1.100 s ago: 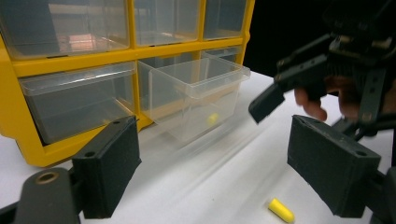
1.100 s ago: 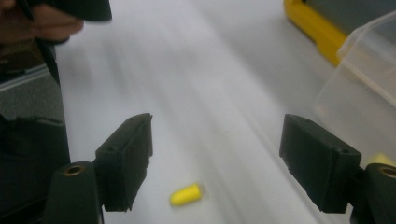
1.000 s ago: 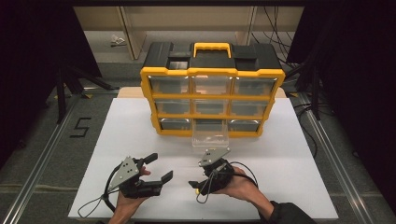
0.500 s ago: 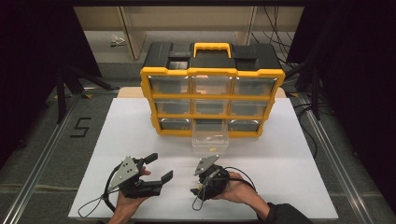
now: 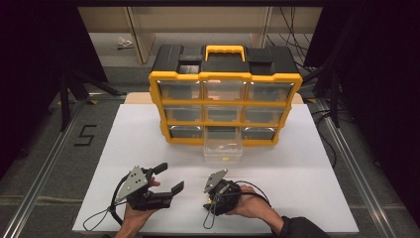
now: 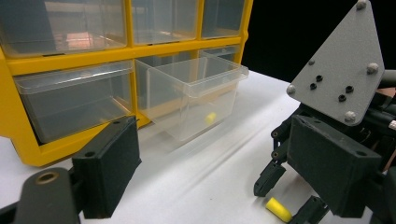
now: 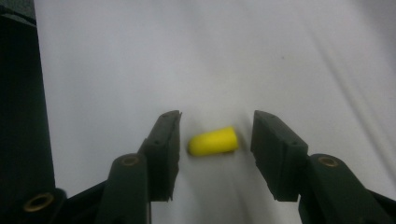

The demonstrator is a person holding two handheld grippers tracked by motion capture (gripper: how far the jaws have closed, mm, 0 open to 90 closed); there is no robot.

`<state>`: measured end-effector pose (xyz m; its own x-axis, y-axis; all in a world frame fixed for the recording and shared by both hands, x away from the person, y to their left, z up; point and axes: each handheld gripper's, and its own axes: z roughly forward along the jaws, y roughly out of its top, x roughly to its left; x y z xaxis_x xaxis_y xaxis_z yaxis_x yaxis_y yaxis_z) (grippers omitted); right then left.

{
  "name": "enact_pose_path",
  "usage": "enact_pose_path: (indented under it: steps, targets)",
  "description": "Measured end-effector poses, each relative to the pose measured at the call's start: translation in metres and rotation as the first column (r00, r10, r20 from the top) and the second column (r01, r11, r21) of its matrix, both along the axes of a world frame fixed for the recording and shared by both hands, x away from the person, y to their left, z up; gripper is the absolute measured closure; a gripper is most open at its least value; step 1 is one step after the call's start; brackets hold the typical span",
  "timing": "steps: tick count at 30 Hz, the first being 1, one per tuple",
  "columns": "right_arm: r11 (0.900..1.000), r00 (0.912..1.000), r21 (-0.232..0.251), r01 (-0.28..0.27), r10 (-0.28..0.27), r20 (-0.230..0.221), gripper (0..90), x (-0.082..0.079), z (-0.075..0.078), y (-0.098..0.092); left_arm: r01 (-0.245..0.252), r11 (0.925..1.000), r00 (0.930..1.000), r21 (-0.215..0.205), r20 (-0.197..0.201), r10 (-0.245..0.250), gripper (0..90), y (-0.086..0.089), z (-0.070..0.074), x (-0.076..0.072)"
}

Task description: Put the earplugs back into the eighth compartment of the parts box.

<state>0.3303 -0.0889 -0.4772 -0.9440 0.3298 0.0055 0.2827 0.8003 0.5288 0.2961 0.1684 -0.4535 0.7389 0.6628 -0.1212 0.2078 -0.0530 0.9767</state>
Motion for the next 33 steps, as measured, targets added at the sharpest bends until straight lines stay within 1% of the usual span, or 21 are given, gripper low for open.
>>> enact_pose_path:
  steps: [4,7,10,13,17,24,27,29,33]
  targets:
    - [1.0,0.9999,0.002,-0.004,0.004,0.009,60.5,0.0,0.0,0.0,-0.001,1.0,1.0,-0.001,-0.001,0.001,16.6,0.0,0.0,0.0]
    - [1.0,0.9999,-0.001,-0.015,0.015,0.005,66.2,-0.001,0.001,0.0,-0.001,1.0,1.0,-0.001,-0.001,0.001,16.6,0.0,0.0,0.0]
    - [1.0,0.9999,0.002,-0.012,0.012,0.004,68.2,-0.001,0.001,0.0,-0.001,1.0,1.0,-0.001,-0.001,0.001,16.5,0.0,0.0,0.0]
    - [1.0,0.9999,0.011,-0.013,0.013,0.008,69.0,0.0,0.003,-0.001,0.0,1.0,1.0,-0.003,-0.001,0.0,16.6,0.0,0.0,0.0]
    - [0.999,0.9998,0.046,0.007,-0.008,0.017,69.2,0.002,0.01,-0.004,-0.001,1.0,1.0,-0.005,-0.001,0.001,16.6,0.0,0.0,0.0]
    - [0.996,0.9986,0.085,0.037,-0.04,0.036,69.3,0.006,0.016,-0.009,0.0,1.0,1.0,-0.007,-0.002,0.0,16.5,0.0,0.0,0.0]
    - [0.993,0.9973,0.107,0.047,-0.053,0.051,69.3,0.008,0.02,-0.011,0.0,1.0,1.0,-0.008,-0.002,0.0,16.6,0.0,0.0,0.0]
    - [0.991,0.9966,0.122,0.057,-0.064,0.051,69.3,0.008,0.023,-0.012,0.0,1.0,1.0,-0.008,-0.002,0.0,16.5,0.0,0.0,0.0]
    - [0.985,0.9943,0.154,0.073,-0.084,0.066,69.4,0.01,0.028,-0.016,0.0,1.0,1.0,-0.008,-0.002,0.0,16.5,0.0,0.0,0.0]
